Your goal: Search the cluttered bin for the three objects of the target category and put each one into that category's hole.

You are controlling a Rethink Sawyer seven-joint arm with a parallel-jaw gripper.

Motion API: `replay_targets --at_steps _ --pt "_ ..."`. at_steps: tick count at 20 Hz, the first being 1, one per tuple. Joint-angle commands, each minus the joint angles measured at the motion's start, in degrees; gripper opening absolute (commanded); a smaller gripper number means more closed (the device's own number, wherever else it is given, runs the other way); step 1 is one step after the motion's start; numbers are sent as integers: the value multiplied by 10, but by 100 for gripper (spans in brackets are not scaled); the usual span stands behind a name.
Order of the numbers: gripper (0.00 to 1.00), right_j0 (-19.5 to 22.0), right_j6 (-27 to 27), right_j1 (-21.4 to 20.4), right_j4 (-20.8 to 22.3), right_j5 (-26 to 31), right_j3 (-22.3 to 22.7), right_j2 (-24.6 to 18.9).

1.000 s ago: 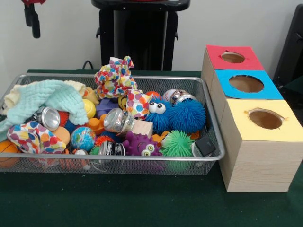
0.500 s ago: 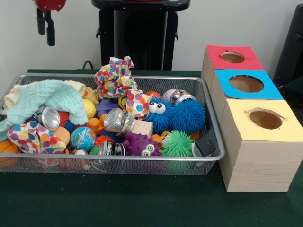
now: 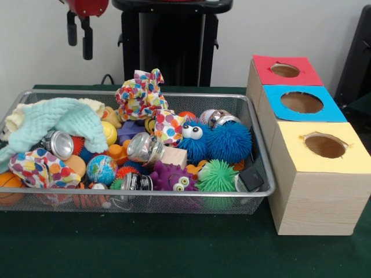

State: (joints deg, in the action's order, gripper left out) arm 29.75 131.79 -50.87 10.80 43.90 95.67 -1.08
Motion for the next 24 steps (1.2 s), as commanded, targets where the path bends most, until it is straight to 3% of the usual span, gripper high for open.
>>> replay_targets --at_steps 1,24 --pt "100 -23 25 32 8 -10 27 -16" --pt "100 -124 128 90 -33 -66 8 35"
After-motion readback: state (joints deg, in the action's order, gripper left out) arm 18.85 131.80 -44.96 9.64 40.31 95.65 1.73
